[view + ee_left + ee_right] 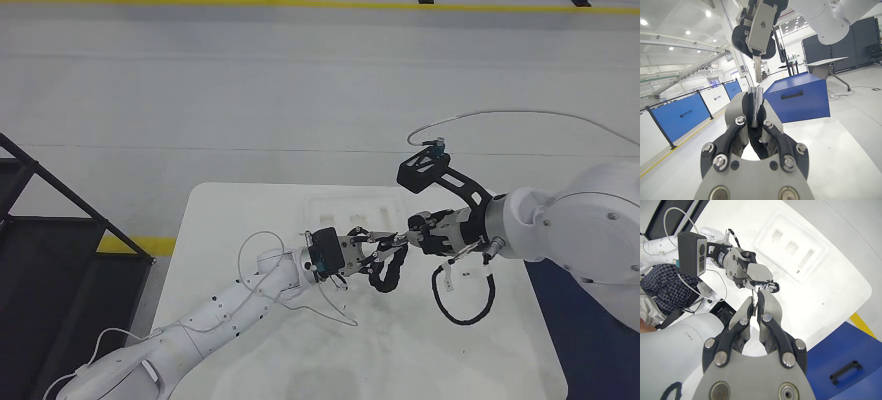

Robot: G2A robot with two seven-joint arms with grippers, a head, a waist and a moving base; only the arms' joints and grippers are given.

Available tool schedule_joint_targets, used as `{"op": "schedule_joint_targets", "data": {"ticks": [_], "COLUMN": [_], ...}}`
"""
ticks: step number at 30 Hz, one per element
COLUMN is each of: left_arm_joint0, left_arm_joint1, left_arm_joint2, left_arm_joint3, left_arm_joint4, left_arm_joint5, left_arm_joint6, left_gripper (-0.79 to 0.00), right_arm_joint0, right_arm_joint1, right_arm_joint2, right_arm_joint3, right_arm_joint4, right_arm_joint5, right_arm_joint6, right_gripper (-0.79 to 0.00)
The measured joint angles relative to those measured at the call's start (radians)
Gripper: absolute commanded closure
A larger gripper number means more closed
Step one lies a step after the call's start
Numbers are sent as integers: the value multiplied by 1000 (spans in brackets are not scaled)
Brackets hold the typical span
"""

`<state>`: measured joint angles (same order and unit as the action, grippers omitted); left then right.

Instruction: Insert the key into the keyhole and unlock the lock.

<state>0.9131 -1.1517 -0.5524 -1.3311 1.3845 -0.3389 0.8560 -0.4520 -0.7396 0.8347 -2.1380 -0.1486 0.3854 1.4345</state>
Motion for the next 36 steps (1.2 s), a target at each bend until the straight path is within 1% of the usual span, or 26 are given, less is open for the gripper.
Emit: {"op": "schedule_joint_targets", "data": {"ticks": [19,29,36], "left_arm_joint0": [46,61,67], "left_arm_joint1": [-15,-26,-35], "left_arm_joint2": [-69,-91,-104], "left_arm_joint3": [-19,-21,-21], "left_arm_joint4": [70,92,100], "left_arm_joint5": [0,-12,-19], "left_arm_joint6": [13,14,14], "left_gripper": [0,0,0], "right_arm_joint0": [98,131,156], "right_arm_joint1": [59,81,88], "right_arm_joint2": [-119,-158,-187], "right_arm_joint3": [-3,-15,-20], "right_arm_joint4": [64,87,107], "right_arm_joint5": [93,120,132], "right_arm_joint6": [-93,-120,-132], "right_gripper": [0,0,0]}}
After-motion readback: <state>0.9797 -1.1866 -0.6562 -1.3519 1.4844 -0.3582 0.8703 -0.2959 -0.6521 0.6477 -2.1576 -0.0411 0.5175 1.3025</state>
